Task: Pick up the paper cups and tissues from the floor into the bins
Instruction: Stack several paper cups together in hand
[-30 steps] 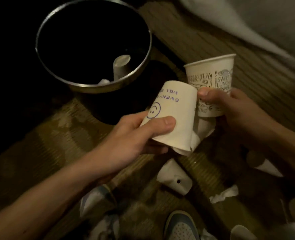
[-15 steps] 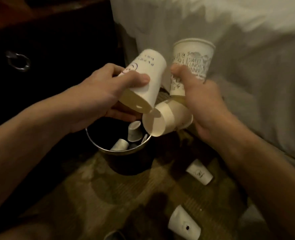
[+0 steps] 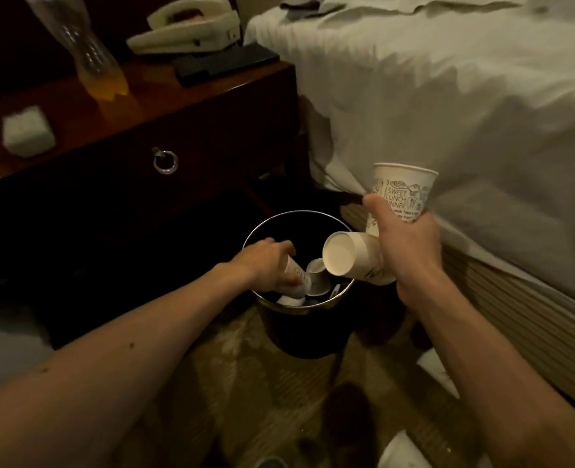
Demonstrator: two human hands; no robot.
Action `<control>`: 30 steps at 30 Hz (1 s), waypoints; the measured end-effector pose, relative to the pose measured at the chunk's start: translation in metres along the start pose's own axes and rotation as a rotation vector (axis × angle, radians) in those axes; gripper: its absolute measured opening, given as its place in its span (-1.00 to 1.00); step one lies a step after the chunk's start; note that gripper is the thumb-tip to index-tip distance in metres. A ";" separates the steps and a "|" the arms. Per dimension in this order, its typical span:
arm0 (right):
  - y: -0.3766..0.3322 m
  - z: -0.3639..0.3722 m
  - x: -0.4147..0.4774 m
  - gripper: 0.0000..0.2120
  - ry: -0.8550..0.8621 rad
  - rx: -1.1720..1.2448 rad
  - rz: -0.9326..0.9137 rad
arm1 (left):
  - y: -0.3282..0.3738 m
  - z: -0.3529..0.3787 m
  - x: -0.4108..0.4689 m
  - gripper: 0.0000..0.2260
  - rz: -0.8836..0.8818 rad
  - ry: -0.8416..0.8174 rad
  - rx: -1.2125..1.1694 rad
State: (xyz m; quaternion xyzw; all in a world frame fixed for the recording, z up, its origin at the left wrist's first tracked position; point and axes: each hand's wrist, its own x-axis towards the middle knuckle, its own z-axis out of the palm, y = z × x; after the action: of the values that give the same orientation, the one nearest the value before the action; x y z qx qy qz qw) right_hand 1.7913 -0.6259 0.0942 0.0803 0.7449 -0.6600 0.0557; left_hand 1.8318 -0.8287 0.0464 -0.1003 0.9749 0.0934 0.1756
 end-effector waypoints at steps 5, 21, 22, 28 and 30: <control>0.012 0.016 -0.005 -0.33 -0.090 0.060 0.060 | -0.013 0.016 -0.007 -0.36 0.017 -0.061 -0.046; 0.009 0.037 -0.015 -0.35 -0.279 0.195 0.206 | 0.021 -0.051 -0.080 -0.39 0.354 0.332 -0.407; 0.008 0.039 -0.015 -0.36 -0.297 0.223 0.235 | 0.021 -0.052 -0.080 -0.46 0.359 0.355 -0.371; 0.006 0.034 -0.005 -0.57 -0.229 0.166 0.224 | 0.012 -0.049 -0.061 -0.66 0.257 0.451 -0.358; 0.008 0.030 -0.002 -0.57 -0.229 0.123 0.214 | 0.005 -0.041 -0.051 -0.67 0.208 0.439 -0.321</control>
State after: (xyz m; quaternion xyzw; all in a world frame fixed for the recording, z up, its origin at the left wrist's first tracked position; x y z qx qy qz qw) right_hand 1.7946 -0.6548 0.0829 0.0865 0.6791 -0.6995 0.2051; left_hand 1.8640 -0.8240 0.1029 -0.0442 0.9673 0.2401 -0.0684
